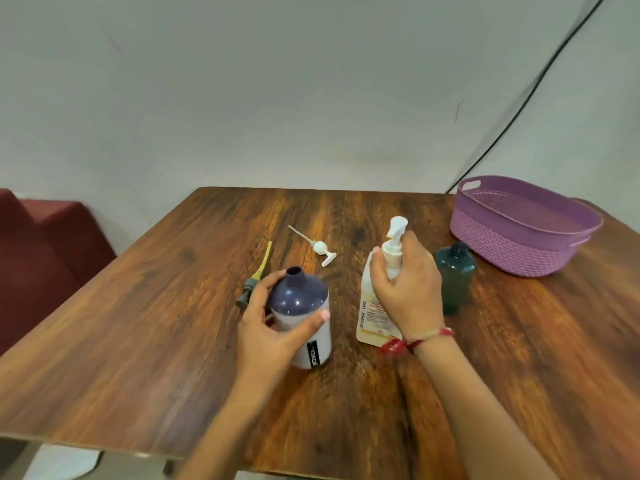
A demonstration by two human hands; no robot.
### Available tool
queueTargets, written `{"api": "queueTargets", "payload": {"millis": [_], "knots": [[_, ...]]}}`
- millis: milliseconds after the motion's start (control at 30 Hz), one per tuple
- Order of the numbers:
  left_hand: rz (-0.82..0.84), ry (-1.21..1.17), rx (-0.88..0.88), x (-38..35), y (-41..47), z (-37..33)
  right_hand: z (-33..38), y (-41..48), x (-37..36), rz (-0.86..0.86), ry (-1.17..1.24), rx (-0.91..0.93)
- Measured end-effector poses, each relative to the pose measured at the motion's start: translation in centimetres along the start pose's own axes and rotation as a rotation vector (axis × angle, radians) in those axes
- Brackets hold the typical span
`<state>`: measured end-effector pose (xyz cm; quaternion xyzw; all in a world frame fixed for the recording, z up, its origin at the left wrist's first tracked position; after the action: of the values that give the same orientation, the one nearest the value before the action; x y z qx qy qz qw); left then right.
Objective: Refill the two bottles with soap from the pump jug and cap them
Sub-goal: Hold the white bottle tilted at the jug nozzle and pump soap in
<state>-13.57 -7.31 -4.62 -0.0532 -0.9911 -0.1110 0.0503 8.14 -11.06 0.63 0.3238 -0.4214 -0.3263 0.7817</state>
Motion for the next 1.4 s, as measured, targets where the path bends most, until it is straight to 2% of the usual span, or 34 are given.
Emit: {"api": "queueTargets", "payload": {"millis": [300, 500, 667, 867, 933, 1000, 1067, 1167, 1267, 1400], "knots": [[-0.088, -0.015, -0.03, 0.5, -4.1, -0.5, 2.6, -2.3, 1.5, 0.008, -0.002, 0.014], [-0.133, 0.012, -0.07, 0.7, -5.7, -2.5, 2.2, -2.5, 1.1, 0.086, 0.01, -0.015], [-0.14, -0.004, -0.031, 0.4, -6.7, -2.4, 1.9, -2.4, 0.9, 0.121, 0.019, -0.034], [-0.143, -0.057, -0.014, 0.0, -6.7, -3.4, 1.6, -2.6, 0.7, 0.245, 0.065, -0.079], [-0.134, -0.076, -0.027, 0.0, -6.7, -3.6, 1.4, -2.4, 0.4, 0.341, 0.161, -0.101], [-0.126, -0.085, -0.024, 0.1, -6.7, -3.6, 1.3, -2.3, 0.7, 0.41, 0.378, -0.166], [-0.125, -0.091, -0.018, 0.2, -6.6, -3.4, 1.6, -1.8, 2.0, 0.359, 0.552, -0.222], [-0.113, -0.08, -0.018, 0.0, -6.3, -3.4, 1.7, -0.8, 3.5, 0.194, 0.729, -0.319], [-0.104, -0.072, -0.028, -0.3, -5.7, -4.1, 1.2, 0.5, 3.2, 0.111, 0.759, -0.328], [-0.098, -0.019, -0.06, -0.8, -4.7, -5.2, 1.3, 1.5, 2.5, 0.132, 0.78, -0.259]]}}
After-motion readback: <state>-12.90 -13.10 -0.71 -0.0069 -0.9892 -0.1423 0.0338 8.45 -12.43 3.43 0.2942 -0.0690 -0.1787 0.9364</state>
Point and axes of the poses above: each hand's wrist, its own y-axis towards the middle knuckle, its own x-axis out of the back of the hand, z = x × y, the point moved 9 cm from there along y, towards the middle knuckle, and after that the axes turned 9 degrees about x, right-handed, at the moved point
